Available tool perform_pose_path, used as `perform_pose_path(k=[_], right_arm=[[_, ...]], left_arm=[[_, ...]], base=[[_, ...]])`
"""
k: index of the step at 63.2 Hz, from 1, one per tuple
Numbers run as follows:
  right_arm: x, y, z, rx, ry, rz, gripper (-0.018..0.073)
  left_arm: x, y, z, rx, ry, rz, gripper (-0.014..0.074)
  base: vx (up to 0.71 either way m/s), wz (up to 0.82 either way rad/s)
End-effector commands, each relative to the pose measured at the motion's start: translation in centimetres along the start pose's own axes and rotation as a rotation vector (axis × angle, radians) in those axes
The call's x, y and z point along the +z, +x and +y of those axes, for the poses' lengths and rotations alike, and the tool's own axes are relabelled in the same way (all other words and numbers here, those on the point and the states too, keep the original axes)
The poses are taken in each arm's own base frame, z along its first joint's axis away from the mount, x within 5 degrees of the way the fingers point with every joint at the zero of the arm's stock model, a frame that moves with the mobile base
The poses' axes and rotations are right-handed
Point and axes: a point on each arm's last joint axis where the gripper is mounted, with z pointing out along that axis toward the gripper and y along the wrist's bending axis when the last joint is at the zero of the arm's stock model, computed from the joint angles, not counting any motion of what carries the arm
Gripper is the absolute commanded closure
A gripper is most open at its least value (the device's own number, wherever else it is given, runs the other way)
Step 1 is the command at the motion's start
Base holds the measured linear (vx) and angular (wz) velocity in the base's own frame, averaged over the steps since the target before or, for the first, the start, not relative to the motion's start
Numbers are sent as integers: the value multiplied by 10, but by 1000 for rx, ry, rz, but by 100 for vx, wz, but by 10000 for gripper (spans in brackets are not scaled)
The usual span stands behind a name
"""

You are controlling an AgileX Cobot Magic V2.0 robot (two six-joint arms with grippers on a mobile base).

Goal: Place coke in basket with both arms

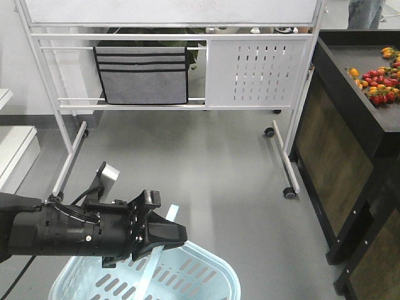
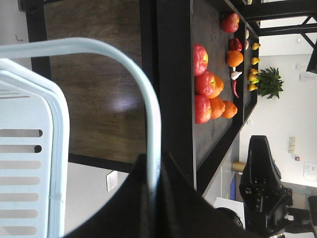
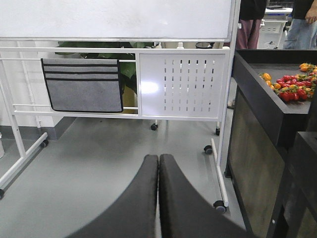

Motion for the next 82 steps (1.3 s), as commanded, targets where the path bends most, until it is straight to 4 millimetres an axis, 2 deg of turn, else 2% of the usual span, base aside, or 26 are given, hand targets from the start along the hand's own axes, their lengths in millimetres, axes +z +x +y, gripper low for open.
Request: perform_pose_path(k=[1,82], right_arm=[[-1,-5,0,-9,1,-79,569],[-1,-5,0,-9,1,-79,569]], left_arm=[[-7,1,-23,0,118,-6,603],[-7,1,-23,0,117,-7,603]], base=[[21,2],[17,-1]])
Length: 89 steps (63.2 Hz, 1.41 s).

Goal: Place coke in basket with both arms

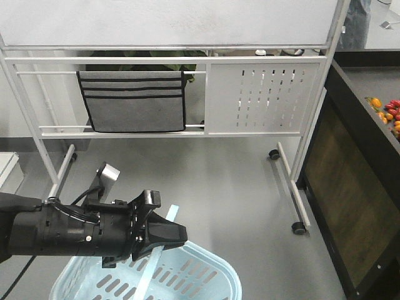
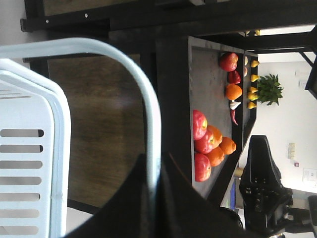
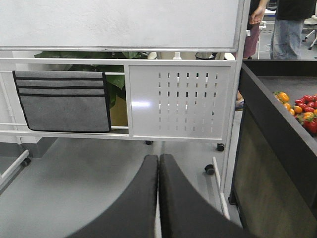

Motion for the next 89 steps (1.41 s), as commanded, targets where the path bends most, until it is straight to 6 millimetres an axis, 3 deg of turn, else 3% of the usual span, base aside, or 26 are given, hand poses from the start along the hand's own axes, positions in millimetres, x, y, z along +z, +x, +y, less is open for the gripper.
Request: perform_pose_path(k=[1,43,89], right_arm=[[-1,-5,0,-9,1,-79,569],[-1,-5,0,-9,1,-79,569],[-1,-5,0,-9,1,-79,569]], left_arm=[[-7,1,-23,0,117,-7,603],[-7,1,-23,0,117,-7,603],[-7,1,-23,0,118,-6,603]], base=[[15,6],[18,19],[15,43]])
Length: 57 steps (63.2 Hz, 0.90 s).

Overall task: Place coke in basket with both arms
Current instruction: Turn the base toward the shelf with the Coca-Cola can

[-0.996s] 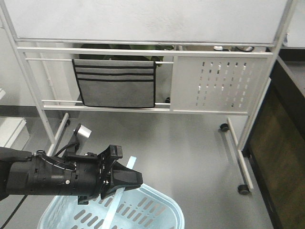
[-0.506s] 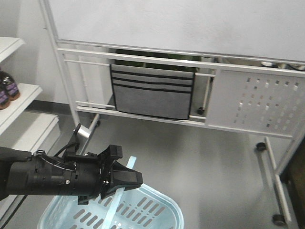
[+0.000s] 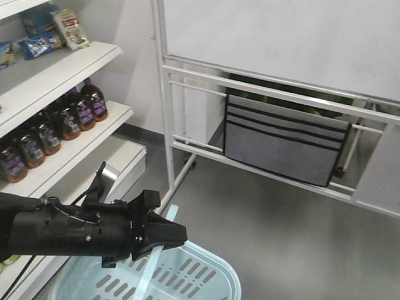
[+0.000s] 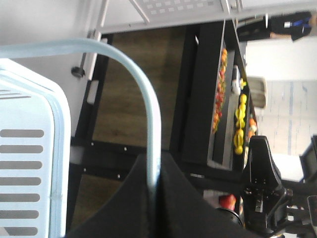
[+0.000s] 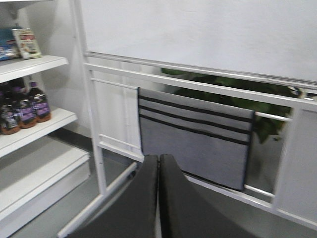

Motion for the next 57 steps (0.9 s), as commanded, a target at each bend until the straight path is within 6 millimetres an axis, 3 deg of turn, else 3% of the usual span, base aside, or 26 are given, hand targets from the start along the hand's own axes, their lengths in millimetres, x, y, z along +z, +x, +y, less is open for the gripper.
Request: perform_pose_path(k=[1,57], right_arm=[[-1,-5,0,-9,1,-79,569],[-1,-5,0,-9,1,-79,569]], left_arm=[[-7,1,-23,0,117,-6,603],[-7,1,-23,0,116,-6,603]], base=[[14,52],[12,49]])
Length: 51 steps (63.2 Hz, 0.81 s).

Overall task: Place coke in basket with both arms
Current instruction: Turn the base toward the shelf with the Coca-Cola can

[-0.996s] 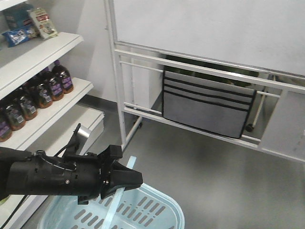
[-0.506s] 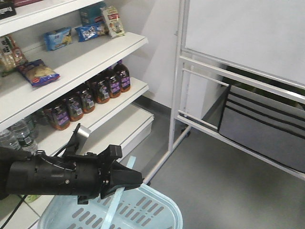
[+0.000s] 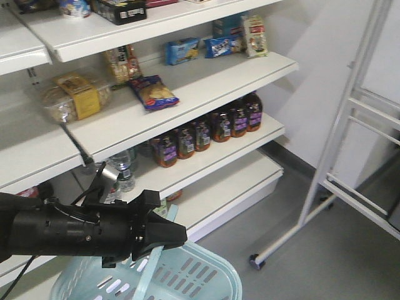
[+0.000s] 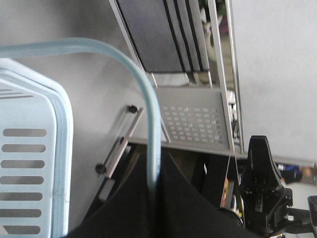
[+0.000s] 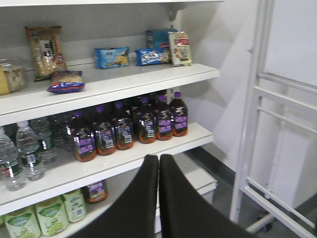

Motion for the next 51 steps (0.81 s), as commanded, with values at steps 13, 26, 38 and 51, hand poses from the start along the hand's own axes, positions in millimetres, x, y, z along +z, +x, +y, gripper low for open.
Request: perform_pose_path(k=[13,26,38,51], right_arm=[[-1,-5,0,-9,1,-79,569],[-1,-5,0,-9,1,-79,569],[-1,-5,0,-9,1,-79,569],[-1,-5,0,-9,1,-79,569]], left_arm=[[-7,1,-23,0,116,-6,603],[-7,1,-23,0,116,-6,603],[-7,1,-23,0,116,-6,603],[-7,1,-23,0,116,-6,603]], base=[[13,57],[12,49],[11,50],[10,53]])
